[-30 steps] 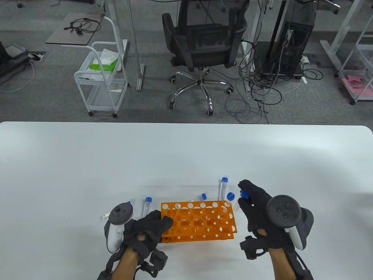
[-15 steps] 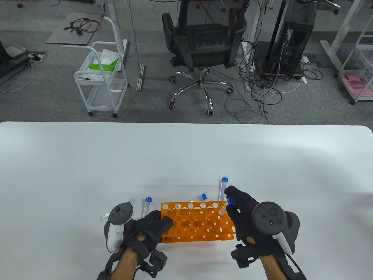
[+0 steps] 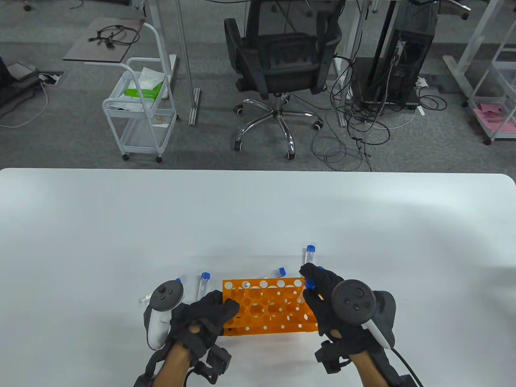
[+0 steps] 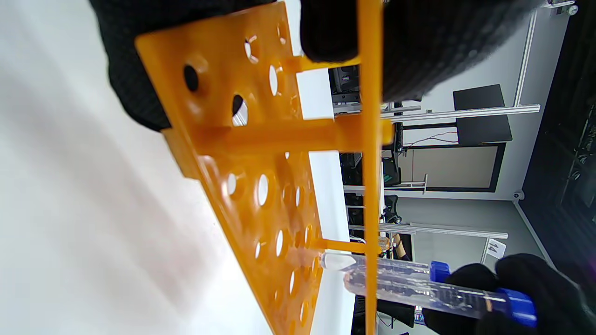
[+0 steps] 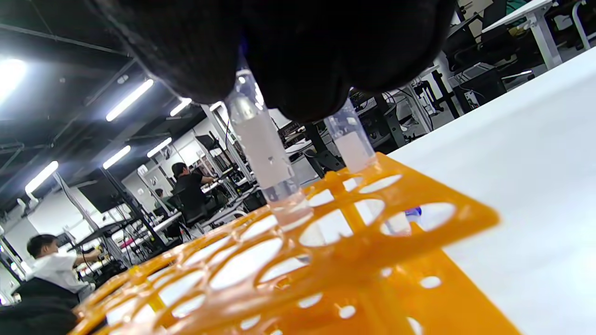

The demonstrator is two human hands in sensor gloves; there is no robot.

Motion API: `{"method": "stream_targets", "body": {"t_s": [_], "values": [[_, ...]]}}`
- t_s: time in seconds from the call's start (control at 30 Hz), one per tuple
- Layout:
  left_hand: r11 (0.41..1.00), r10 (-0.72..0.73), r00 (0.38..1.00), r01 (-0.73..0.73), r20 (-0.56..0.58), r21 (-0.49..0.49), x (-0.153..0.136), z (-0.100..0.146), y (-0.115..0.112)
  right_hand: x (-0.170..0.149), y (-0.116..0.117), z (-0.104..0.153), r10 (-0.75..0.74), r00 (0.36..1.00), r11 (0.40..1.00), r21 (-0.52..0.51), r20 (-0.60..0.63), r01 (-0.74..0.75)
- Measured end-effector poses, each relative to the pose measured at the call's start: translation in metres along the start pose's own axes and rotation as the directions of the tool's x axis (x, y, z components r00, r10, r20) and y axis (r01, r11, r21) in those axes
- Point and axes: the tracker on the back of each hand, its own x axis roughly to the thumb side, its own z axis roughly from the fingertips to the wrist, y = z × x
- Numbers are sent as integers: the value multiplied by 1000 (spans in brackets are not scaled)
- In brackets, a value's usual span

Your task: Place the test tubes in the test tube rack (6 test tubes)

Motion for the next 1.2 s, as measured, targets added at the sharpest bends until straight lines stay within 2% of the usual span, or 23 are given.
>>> {"method": "stream_targets", "body": {"t_s": [0.17,0.73,1.0,1.2], "values": [[1000,5,1000,-5,-2,3,0,0,0,1,7,-2,29,1000,998,57,7,-29],[1000,7,1000,-7,-2,7,1,1,2,-4,13,-6,54,999,994,100,-1,-53],[1000,18,1000,-18,-14,18,-2,0,7,-8,1,-5,21,1000,996,90,14,-22],[999,28,999,-27,-22,33,-4,0,14,-22,-8,-9,-60,998,995,75,-22,62]]}}
